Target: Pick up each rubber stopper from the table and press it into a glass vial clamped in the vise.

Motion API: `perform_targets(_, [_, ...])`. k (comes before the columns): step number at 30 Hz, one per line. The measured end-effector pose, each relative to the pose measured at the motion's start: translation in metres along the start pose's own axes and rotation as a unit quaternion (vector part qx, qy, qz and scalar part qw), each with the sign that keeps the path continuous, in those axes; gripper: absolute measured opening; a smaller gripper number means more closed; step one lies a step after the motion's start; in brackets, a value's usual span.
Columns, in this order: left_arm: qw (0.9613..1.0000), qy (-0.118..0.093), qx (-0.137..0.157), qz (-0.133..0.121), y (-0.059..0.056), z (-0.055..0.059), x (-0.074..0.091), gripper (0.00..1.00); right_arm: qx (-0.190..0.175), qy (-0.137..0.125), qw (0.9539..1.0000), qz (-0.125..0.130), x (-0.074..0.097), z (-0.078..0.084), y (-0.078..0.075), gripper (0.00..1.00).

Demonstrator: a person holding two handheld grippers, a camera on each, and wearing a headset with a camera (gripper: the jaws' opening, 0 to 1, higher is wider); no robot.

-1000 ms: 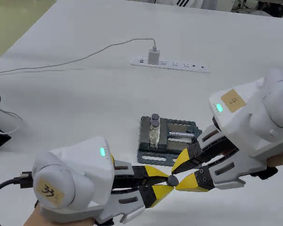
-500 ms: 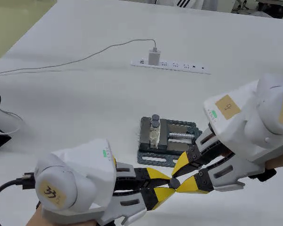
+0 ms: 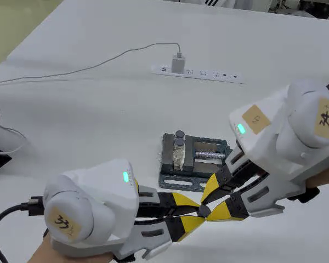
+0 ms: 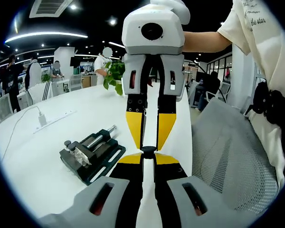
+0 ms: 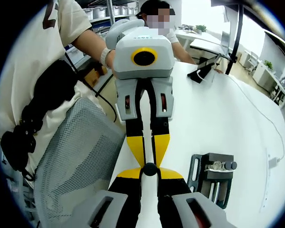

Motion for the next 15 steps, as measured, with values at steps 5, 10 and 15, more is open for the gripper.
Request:
perform_targets(5, [1.0000, 0.004, -0.007, 0.005, -0.0020, 0.0009, -0.0016, 0.04, 0.006, 0.010, 0.9999, -0.005, -0.0012, 0.0017, 0.0006, 0.07])
perform_targets(10, [0.9999, 0.004, -0.010, 0.005, -0.0030, 0.0011, -0.0018, 0.04, -0.003, 0.012, 0.9998, -0.012, -0.0010, 0.0013, -0.0002, 0.07])
perform_targets(15, [0.9998, 0.002, -0.017, 0.007, -0.0031, 0.0007, -0.0014, 0.04, -0.012, 0.014, 0.9997, -0.019, -0.0005, 0.0011, 0.0002, 0.07])
Point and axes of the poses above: the centre of the closed fingertips' face, and the gripper's own axes: x roughly backward along the fingers, y roughly to its left, z roughly out of its underside, the point moved 4 cm from there along x, roughly backward along the fingers, and after that the axes turned 14 degrees about -x, right-handed, at the moved point
